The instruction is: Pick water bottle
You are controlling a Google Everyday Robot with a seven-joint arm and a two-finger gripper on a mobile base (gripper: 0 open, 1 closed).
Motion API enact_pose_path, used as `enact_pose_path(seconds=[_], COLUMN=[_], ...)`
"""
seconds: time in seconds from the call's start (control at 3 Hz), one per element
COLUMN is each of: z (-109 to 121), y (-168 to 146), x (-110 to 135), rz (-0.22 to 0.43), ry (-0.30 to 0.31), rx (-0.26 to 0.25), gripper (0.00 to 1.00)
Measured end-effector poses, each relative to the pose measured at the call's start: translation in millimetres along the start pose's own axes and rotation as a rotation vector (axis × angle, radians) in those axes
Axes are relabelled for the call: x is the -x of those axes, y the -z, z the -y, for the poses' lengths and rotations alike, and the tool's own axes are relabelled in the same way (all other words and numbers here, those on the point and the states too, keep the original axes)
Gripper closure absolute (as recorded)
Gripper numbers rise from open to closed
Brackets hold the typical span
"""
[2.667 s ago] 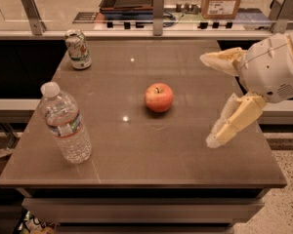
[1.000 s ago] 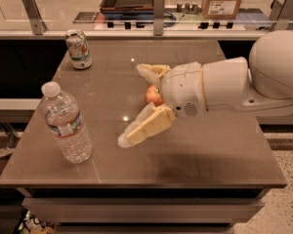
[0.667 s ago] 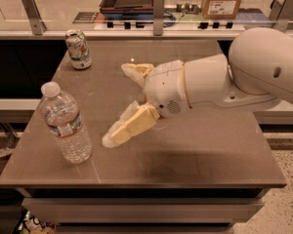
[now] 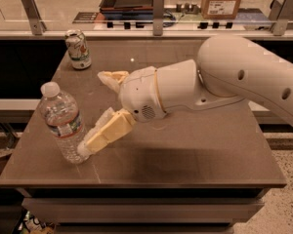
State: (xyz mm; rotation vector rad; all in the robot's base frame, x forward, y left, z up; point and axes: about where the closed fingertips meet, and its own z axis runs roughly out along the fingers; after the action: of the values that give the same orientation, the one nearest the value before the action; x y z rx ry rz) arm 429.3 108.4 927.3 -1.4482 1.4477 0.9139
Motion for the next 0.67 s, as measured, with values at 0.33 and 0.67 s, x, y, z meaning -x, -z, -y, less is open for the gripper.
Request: enact_pose_path(seconds=[0.33,0.67], z=[-8.4,-17.1], y=[-18.1,-35.1], x=[1.5,8.8], rz=[0.021,0.05], ry=[-0.028,-0.036], rx=[0.036,0.074], gripper=[0.0,0.0])
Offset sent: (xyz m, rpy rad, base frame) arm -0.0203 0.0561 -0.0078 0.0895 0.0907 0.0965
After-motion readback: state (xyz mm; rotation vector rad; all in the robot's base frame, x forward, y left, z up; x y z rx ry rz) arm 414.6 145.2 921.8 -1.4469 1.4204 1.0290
